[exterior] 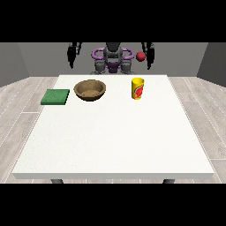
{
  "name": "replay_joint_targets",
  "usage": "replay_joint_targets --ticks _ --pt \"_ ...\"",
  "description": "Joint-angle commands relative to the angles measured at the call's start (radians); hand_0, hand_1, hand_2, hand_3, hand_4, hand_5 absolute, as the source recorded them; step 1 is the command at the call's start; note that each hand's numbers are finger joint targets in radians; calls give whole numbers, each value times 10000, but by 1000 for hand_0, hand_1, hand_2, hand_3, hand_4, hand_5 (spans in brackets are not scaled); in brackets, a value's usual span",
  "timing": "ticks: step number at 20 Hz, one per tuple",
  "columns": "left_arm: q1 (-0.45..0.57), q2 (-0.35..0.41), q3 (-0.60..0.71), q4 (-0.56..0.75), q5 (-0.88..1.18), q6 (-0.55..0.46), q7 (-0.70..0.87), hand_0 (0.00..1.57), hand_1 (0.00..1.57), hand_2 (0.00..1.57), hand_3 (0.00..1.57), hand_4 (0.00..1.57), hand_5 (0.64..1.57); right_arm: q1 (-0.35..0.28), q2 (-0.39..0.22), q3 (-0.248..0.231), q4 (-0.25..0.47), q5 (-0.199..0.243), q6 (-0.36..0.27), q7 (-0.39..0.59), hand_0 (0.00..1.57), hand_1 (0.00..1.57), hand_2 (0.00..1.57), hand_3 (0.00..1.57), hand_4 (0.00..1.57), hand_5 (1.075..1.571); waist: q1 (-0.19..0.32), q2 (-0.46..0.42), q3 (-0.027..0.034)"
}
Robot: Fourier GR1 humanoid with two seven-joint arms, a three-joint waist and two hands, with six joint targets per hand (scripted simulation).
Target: Pick the cup and pour the ball into the bowl, then pick the bowl and place it on the pad
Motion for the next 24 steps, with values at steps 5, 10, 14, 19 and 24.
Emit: replay_joint_targets --ticks 5,10,14,19,24 --pt "-172 387 99 -1016 51 -37 921 0 0 0 0 0 1524 -124 -460 -181 -902 -94 61 983 0 0 0 0 0 1568 -16 -2553 150" --pt "1862 -569 -1412 -2460 1932 240 568 0 0 0 0 0 1536 899 253 -747 -703 -781 -306 156 0 0 0 0 0 1566 766 -2967 196" --pt "2001 -581 -2091 -3045 1046 824 -257 0 0 0 0 0 1507 549 378 -920 -742 -990 -222 -486 0 0 0 0 0 1566 631 -1450 197" --pt "194 414 -85 -3230 1466 196 427 0 0 0 0 0 1437 96 695 -308 -1022 -605 -384 -282 0 0 0 0 0 1564 227 -561 196" --pt "-568 -103 -544 -1859 191 693 -1154 0 0 0 0 0 1335 -1079 -149 -1316 340 -1414 649 -1383 0 0 0 0 0 1566 171 1116 200"
